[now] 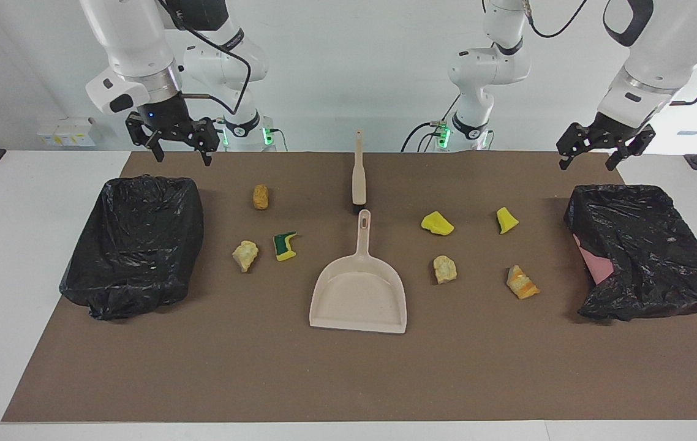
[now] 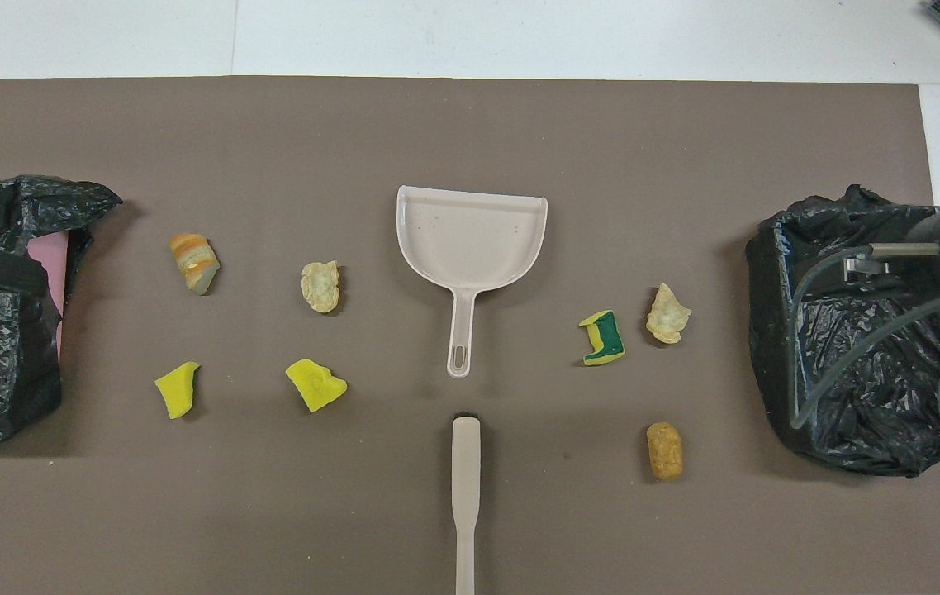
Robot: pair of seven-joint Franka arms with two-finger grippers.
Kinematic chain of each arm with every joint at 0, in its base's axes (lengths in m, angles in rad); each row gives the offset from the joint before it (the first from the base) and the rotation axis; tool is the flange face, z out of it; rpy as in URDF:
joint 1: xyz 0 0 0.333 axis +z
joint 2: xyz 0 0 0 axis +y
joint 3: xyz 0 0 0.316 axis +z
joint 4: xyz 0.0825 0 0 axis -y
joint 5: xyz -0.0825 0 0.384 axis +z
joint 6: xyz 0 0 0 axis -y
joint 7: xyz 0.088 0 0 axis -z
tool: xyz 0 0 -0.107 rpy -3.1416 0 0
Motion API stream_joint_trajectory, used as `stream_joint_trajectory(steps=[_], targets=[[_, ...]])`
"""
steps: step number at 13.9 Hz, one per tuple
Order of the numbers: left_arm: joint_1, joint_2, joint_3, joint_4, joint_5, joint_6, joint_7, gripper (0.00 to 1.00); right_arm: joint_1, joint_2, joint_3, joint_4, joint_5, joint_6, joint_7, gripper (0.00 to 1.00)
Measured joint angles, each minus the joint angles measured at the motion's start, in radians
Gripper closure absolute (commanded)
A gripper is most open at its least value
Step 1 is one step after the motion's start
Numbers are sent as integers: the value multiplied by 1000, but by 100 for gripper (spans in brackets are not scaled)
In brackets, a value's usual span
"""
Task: Sweep and dump trash in bin
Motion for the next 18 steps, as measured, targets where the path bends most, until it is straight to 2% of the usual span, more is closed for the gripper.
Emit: stream_joint_trajectory(steps=[10,14,18], targets=[[-3,-1,-11,-26,-8,-5,1,0,-23,-18,-2,-29,0,-1,0,0],[-56,-1,-24,-101,-49,29,0,0,-23,-18,-2,-29,0,-1,0,0],[-160,-29,-29,-234,-66,134,-30,0,-23,-18,-2,-29,0,-1,0,0]])
